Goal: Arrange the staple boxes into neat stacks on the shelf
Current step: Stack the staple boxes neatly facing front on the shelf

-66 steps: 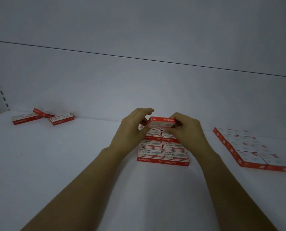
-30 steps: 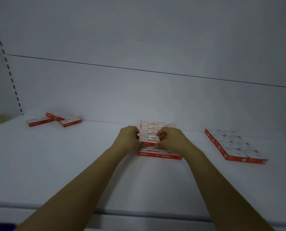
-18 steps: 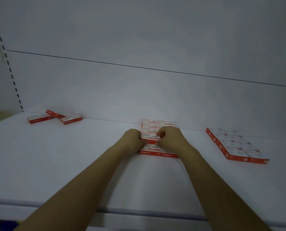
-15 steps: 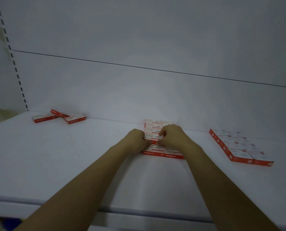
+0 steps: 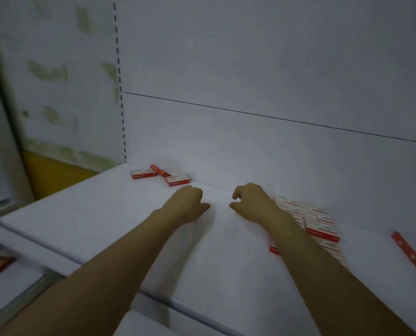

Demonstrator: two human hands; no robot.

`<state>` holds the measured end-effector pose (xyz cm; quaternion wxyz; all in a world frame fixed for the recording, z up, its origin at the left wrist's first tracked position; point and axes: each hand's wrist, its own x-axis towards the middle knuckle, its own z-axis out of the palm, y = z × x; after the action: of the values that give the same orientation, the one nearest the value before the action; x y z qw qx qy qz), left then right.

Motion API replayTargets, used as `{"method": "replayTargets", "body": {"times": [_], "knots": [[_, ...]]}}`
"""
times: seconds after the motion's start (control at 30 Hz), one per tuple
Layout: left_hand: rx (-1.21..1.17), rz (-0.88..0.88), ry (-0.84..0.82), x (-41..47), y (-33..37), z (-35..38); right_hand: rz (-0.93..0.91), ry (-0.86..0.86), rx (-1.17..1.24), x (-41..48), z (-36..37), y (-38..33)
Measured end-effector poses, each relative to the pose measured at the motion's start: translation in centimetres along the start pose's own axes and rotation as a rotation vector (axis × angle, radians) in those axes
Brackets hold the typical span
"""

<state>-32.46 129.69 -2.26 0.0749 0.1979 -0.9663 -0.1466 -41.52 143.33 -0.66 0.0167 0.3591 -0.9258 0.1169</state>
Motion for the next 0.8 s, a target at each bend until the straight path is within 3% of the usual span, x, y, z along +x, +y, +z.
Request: {"method": "replayTargets", "body": {"times": [0.33, 0.67, 0.8], "knots": [[0.101, -0.217, 0.075, -1.7, -13.0, -3.4, -0.187, -0.098, -0.046, 6.0, 4.8, -10.2], [0.154, -0.202, 0.097, 2.7, -23.1, -7.1, -0.306, 0.006, -0.147, 15.5, 7.2, -18.7], [0.174, -0.182, 0.059, 4.4, -26.0, -7.3, -0.338, -0.016, -0.342, 18.5, 8.7, -20.3]]}}
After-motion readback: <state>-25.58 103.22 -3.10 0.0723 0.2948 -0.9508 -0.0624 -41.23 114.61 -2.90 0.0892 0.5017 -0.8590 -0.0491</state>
